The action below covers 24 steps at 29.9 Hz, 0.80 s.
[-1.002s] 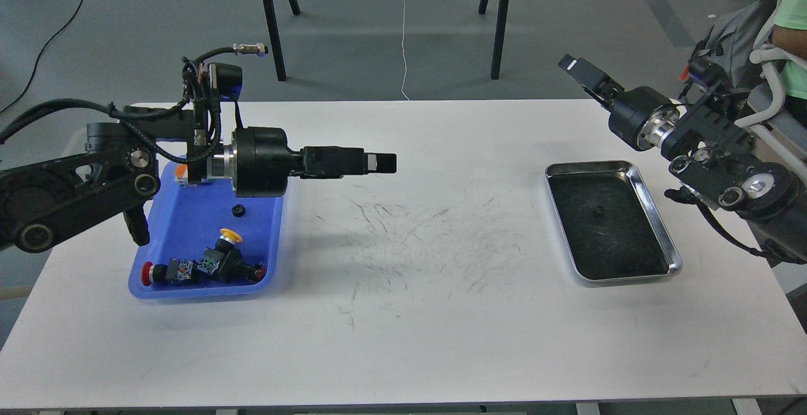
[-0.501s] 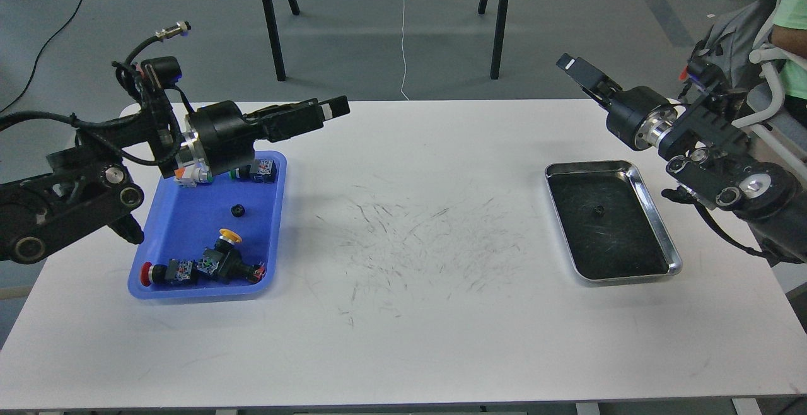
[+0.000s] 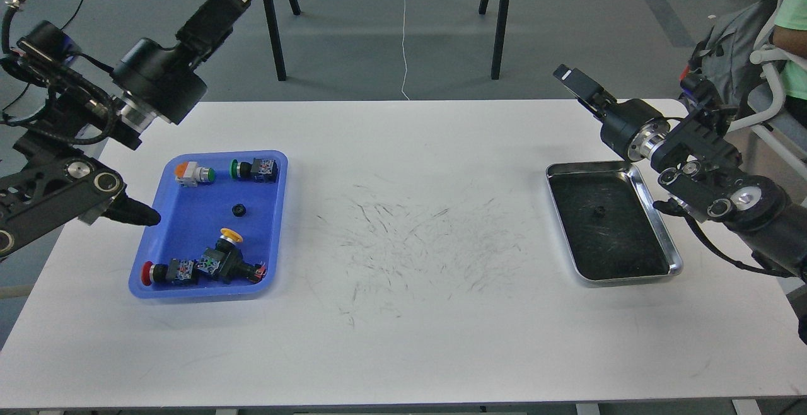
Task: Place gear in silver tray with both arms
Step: 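Move the left gripper back over the blue tray, then lower the left gripper into the blue tray onto a black gear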
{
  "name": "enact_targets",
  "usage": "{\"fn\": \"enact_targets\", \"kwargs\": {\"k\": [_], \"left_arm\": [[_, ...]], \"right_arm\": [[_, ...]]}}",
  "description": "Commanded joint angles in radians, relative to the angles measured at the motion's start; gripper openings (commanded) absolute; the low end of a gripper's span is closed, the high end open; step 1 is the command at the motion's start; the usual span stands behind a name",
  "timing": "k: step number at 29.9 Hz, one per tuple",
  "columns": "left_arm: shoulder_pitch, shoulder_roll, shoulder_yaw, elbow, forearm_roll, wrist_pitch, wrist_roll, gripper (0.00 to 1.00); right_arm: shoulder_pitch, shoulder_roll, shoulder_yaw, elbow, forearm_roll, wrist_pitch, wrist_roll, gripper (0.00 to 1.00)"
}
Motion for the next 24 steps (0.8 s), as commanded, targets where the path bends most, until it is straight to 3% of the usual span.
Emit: {"fn": "enact_targets", "kwargs": {"k": [1, 4, 9, 17, 24], "left_arm": [[0.002, -0.099, -0.043, -0.006, -0.023, 0.023, 0.0, 0.98], [0.015, -0.152, -0.115, 0.028, -0.061, 0.013, 0.0, 0.99], [0.035, -0.226, -0.109, 0.131, -0.17, -0.016, 0.0, 1.0], [-0.053, -0.078, 0.253, 0.158, -0.161, -0.132, 0.0, 1.0], [-0.145, 0.056, 0.502, 0.14, -0.019, -0.161, 0.0, 1.0]], "right_arm": [[0.001, 0.002, 0.0, 0.002, 0.0, -0.002, 0.0, 0.83], [-0.001, 0.002, 0.0, 0.002, 0.0, -0.005, 0.0, 0.83], [-0.002, 0.0, 0.0, 0.0, 0.0, -0.009, 0.0, 0.83], [-0.005, 0.002, 0.002, 0.003, 0.0, -0.009, 0.0, 0.83], [-0.005, 0.002, 0.078, 0.008, 0.046, 0.005, 0.0, 0.93]]}}
